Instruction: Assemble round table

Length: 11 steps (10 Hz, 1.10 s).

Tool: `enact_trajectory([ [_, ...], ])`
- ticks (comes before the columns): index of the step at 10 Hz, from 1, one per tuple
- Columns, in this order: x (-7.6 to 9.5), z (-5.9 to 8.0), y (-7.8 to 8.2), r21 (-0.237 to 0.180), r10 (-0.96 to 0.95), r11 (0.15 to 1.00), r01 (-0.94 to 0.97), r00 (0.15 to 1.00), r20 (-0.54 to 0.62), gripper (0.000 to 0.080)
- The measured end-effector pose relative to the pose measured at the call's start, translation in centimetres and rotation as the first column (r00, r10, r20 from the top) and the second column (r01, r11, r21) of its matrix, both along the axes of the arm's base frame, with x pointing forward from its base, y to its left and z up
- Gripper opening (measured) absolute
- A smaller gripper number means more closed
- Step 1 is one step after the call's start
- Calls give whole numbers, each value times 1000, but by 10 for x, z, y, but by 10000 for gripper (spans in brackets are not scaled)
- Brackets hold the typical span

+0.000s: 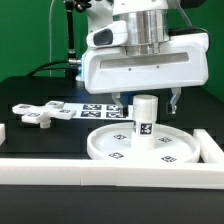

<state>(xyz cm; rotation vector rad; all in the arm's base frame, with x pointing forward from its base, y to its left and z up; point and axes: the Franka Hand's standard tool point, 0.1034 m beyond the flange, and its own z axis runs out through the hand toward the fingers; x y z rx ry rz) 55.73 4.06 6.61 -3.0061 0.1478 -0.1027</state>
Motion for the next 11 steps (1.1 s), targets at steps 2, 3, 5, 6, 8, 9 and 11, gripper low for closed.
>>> enact_trajectory([
  [2,0,0,-2,-33,222,975,-221,975,22,649],
  [3,-1,-1,1,-50,321,946,-320,947,26,649],
  [5,-5,-2,4,-77,559,827,-557,829,7,649],
  [6,-6,-3,6,-92,655,753,-652,756,-3,649],
  [8,-7,-3,4,-109,758,648,-754,652,-8,649],
  [9,-7,-4,3,-113,788,610,-784,615,-9,649],
  [11,-7,-4,1,-121,854,515,-849,520,-10,649],
])
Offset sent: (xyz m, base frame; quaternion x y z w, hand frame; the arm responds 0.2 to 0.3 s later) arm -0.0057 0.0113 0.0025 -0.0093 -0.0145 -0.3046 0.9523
